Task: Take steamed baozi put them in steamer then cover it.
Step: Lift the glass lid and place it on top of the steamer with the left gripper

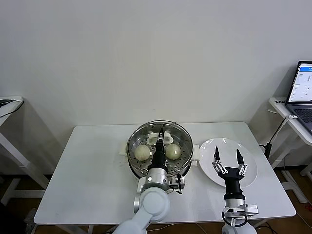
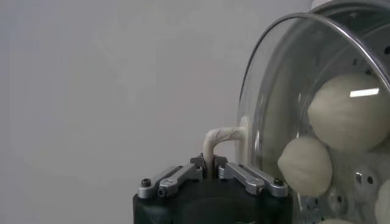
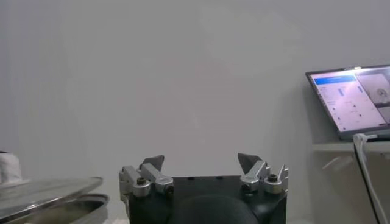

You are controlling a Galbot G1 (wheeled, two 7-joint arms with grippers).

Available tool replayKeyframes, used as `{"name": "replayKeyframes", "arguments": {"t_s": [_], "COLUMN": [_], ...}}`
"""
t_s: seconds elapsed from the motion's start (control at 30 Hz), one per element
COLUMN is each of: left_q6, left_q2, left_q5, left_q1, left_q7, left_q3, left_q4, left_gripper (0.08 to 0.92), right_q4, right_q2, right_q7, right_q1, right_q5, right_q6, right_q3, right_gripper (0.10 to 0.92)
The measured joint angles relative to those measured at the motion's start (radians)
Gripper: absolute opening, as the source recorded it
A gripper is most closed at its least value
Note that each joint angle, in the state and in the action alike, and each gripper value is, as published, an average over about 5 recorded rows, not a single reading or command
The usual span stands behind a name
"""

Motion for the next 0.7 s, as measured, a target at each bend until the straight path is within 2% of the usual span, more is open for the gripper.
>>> {"name": "replayKeyframes", "arguments": {"t_s": [0.7], "left_q6": [-0.021], "left_q2": [-0.012], "left_q5": [0.012], "left_q1": [0.025], "left_q7": [-0.023], "left_q3": [-0.013], "left_q4": [0.023], "left_gripper": [0.194], "right_q4": [0.001], "right_q2": [-0.002], "right_q7": [-0.003], "right_q1": [0.002], "right_q5": [-0.003], "right_q6": [0.001], "right_q3": [-0.004], "right_gripper": [0.823]}}
